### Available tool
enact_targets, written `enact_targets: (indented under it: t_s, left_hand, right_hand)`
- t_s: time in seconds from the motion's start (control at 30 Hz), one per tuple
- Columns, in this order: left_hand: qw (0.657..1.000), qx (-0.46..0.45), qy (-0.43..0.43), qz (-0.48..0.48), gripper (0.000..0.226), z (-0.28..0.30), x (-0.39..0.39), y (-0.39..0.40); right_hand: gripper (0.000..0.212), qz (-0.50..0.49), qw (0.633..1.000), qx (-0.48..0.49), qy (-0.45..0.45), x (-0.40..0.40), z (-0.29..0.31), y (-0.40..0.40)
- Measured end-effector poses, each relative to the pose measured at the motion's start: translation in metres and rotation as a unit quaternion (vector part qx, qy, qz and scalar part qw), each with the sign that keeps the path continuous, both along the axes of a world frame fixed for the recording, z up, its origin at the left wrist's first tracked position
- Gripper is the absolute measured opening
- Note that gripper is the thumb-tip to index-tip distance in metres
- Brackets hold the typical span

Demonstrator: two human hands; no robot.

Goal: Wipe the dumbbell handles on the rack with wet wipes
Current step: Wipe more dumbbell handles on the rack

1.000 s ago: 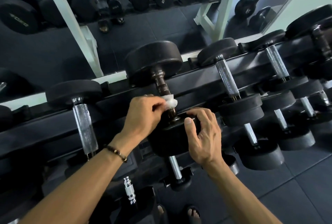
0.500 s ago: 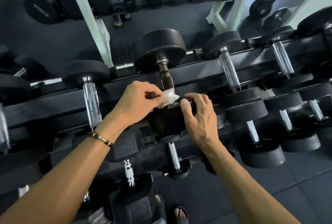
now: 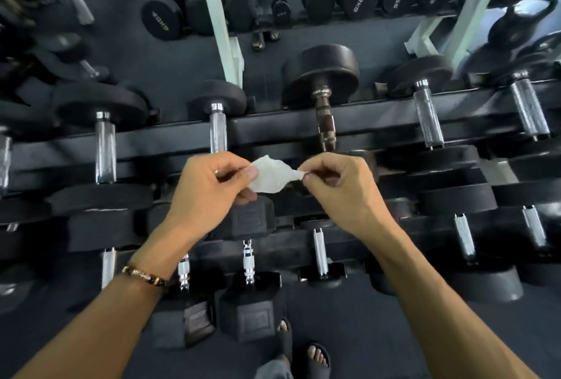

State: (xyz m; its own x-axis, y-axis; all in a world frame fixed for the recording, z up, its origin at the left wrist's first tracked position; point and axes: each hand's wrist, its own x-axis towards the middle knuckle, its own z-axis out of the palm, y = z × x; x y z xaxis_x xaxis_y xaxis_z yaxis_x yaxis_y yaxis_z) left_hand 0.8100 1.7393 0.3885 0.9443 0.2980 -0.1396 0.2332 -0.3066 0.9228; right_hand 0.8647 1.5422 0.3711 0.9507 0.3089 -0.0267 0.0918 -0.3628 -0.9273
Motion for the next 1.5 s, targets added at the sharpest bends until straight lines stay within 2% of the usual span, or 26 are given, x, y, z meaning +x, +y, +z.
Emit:
enact_targets:
  t_s: [0.1, 0.17, 0.23, 0.3, 0.47, 0.57, 0.67, 0.87, 0.93, 1.0, 1.07, 1.13, 1.17, 1.23, 1.3, 1.37, 1.4, 1.5]
  left_hand:
    - [0.997, -0.009, 0.021, 0.08, 0.017, -0.01, -0.016, 0.004]
    - [0.995, -0.048, 0.046, 0.068, 0.015, -0.013, -0.021, 0.009]
    - [0.995, -0.078, 0.061, 0.028, 0.012, -0.014, -0.023, 0.018]
    - [0.992, -0.103, 0.063, 0.032, 0.009, -0.012, -0.021, 0.031]
    - [0.968, -0.206, 0.11, 0.095, 0.014, -0.011, -0.012, 0.066]
    - [0.938, -0.294, 0.182, 0.009, 0.033, -0.008, -0.006, 0.085]
    - [0.931, -0.321, 0.172, -0.029, 0.021, -0.006, -0.003, 0.101]
    - [0.912, -0.384, 0.146, 0.018, 0.01, -0.01, 0.0, 0.126]
    - [0.912, -0.386, 0.132, 0.047, 0.012, -0.014, 0.001, 0.137]
    - [0.897, -0.423, 0.108, 0.071, 0.014, -0.018, 0.002, 0.148]
    - [0.866, -0.484, 0.1, 0.07, 0.02, -0.015, 0.001, 0.152]
    - [0.86, -0.494, 0.112, 0.055, 0.023, -0.01, 0.001, 0.149]
    - [0.875, -0.468, 0.116, 0.041, 0.024, -0.01, 0.003, 0.146]
    - [0.898, -0.425, 0.112, 0.017, 0.026, -0.008, 0.007, 0.144]
    - [0.908, -0.404, 0.111, -0.018, 0.028, -0.006, 0.009, 0.142]
    - [0.913, -0.387, 0.12, -0.049, 0.029, -0.004, 0.012, 0.143]
    - [0.917, -0.374, 0.124, -0.055, 0.028, -0.004, 0.012, 0.142]
    - [0.967, -0.24, 0.081, -0.021, 0.017, -0.011, 0.018, 0.147]
  right_hand:
    - [0.02, -0.01, 1.0, 0.004, 0.029, -0.022, -0.008, 0.01]
    - [0.022, -0.049, 0.994, 0.035, 0.089, -0.03, -0.009, 0.019]
    - [0.026, -0.081, 0.973, 0.112, 0.185, -0.034, -0.005, 0.03]
    - [0.028, -0.079, 0.957, 0.161, 0.229, -0.036, 0.0, 0.04]
    - [0.012, -0.06, 0.971, 0.153, 0.173, -0.042, 0.006, 0.081]
    - [0.012, -0.046, 0.973, 0.161, 0.162, -0.046, 0.009, 0.112]
    - [0.011, -0.024, 0.972, 0.162, 0.171, -0.052, 0.011, 0.14]
    - [0.011, -0.174, 0.949, 0.223, 0.141, -0.063, 0.009, 0.167]
    - [0.02, -0.26, 0.917, 0.266, 0.146, -0.06, 0.005, 0.17]
    - [0.016, -0.326, 0.872, 0.313, 0.188, -0.056, 0.001, 0.169]
    - [0.005, -0.333, 0.87, 0.275, 0.24, -0.053, -0.003, 0.172]
    - [0.007, -0.32, 0.896, 0.169, 0.257, -0.055, -0.01, 0.176]
    - [0.013, -0.322, 0.912, 0.11, 0.23, -0.057, -0.011, 0.178]
    - [0.023, -0.309, 0.945, 0.023, 0.103, -0.058, -0.008, 0.178]
    - [0.035, -0.205, 0.978, -0.025, -0.011, -0.056, -0.002, 0.173]
    - [0.037, -0.077, 0.996, -0.05, -0.014, -0.051, -0.001, 0.17]
    - [0.029, -0.051, 0.997, -0.06, 0.01, -0.048, -0.001, 0.17]
    - [0.009, -0.06, 0.994, -0.082, 0.044, -0.04, -0.001, 0.166]
